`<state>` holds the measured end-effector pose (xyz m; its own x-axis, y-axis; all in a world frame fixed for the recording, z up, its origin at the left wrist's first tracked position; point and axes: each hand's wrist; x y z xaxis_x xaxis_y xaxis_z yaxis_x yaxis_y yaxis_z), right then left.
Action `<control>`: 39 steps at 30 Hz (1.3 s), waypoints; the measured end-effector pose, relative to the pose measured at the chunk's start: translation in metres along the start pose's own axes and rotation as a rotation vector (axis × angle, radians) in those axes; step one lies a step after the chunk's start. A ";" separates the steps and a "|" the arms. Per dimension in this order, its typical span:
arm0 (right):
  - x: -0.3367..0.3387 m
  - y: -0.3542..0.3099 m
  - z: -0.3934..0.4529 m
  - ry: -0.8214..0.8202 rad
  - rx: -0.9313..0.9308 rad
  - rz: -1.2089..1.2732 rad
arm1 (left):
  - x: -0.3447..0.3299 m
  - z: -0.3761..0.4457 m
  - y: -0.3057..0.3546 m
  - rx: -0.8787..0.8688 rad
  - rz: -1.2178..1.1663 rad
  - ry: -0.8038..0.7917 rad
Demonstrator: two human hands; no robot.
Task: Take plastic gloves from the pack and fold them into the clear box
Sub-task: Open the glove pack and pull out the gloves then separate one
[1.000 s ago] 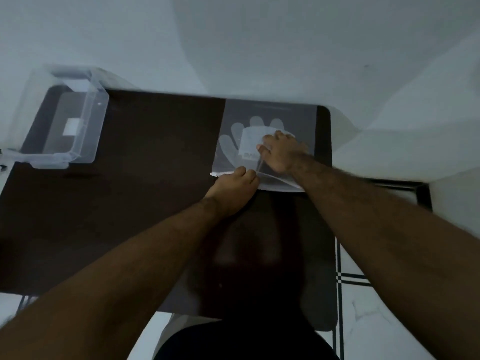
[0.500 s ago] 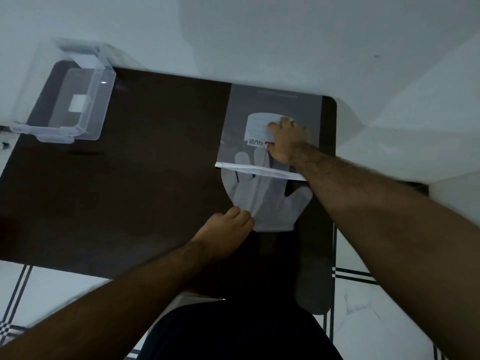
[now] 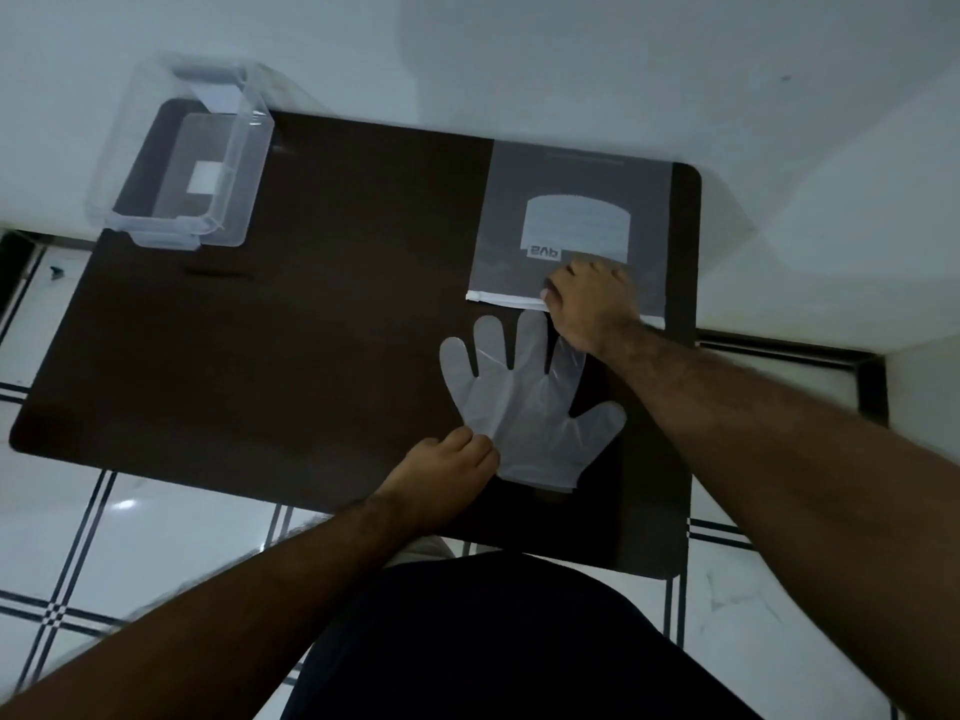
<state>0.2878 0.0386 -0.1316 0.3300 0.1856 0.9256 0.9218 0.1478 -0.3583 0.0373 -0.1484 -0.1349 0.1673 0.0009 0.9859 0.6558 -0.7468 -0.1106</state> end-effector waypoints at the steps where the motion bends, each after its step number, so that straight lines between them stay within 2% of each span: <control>1: -0.001 0.000 -0.001 -0.001 -0.014 0.013 | -0.001 -0.004 0.000 -0.004 0.000 -0.009; 5: -0.004 -0.006 -0.009 0.014 -0.034 0.046 | -0.005 -0.017 -0.002 -0.023 0.004 -0.038; 9: -0.012 -0.018 -0.037 0.053 0.062 0.080 | -0.008 -0.021 -0.003 -0.032 -0.002 -0.050; 13: -0.032 -0.029 -0.080 -0.012 0.249 0.057 | -0.010 -0.026 -0.006 -0.032 -0.009 -0.035; 18: -0.060 -0.037 -0.123 -0.191 0.688 0.064 | -0.016 -0.028 -0.009 -0.014 -0.007 -0.025; 20: -0.066 -0.041 -0.131 -0.244 0.745 0.053 | -0.015 -0.030 -0.010 -0.015 -0.024 -0.012; 26: -0.066 -0.046 -0.135 -0.238 0.720 0.052 | -0.015 -0.040 -0.010 0.009 -0.070 0.046; 30: -0.069 -0.054 -0.137 -0.222 0.763 0.018 | -0.015 -0.056 -0.007 0.103 -0.110 0.099; 34: -0.075 -0.074 -0.152 -0.126 0.726 0.088 | -0.011 -0.071 -0.004 0.243 -0.206 0.138; 39: -0.086 -0.109 -0.174 -0.135 0.556 0.156 | -0.009 -0.079 -0.002 0.560 -0.398 0.074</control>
<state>0.1948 -0.1622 -0.1509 0.3903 0.3629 0.8462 0.6074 0.5892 -0.5328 -0.0240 -0.1992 -0.1338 -0.2021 0.1437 0.9688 0.9417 -0.2431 0.2325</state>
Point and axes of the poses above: each hand's wrist, its own z-axis towards the middle knuckle, its own x-axis out of the back of the hand, y = z × x, and after that the axes turned 15 degrees about z, right-handed
